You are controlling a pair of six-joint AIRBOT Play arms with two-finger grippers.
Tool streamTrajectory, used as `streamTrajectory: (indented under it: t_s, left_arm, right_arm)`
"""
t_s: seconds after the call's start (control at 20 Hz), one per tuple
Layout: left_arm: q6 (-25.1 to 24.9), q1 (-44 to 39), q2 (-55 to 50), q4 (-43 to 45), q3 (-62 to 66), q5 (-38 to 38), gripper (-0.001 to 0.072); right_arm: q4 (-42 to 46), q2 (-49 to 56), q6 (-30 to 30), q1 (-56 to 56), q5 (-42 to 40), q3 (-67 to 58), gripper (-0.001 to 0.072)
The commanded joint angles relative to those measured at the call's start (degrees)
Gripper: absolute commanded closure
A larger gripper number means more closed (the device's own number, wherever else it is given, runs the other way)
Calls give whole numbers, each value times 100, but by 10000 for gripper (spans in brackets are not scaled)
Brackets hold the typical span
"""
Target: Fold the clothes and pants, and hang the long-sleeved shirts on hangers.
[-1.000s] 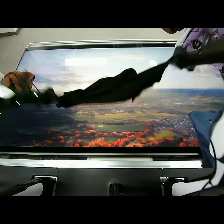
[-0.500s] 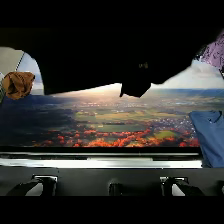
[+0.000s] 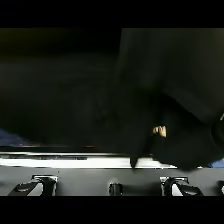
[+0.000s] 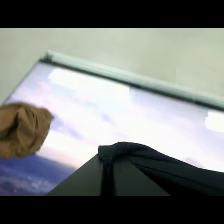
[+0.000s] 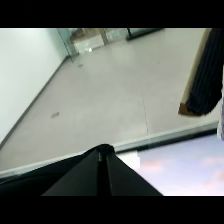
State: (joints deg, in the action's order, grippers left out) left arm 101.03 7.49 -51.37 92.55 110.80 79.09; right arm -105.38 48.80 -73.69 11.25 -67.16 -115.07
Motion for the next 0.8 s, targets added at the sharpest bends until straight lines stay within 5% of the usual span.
streamTrajectory:
  t_s: [0.0, 0.35, 0.75]
  left_arm:
    - [-358, 4, -946, -332, -31, 426, 693]
    - [-579, -358, -4170, -404, -26, -94, 692]
    - [-46, -546, -5928, -407, -22, -2070, 692]
  right_arm:
    - [-109, 870, 308, 2, -516, 4, 688]
    - [-400, 3895, 72, -140, -911, 4, 687]
    - [-365, 6166, 269, -496, 1045, 4, 687]
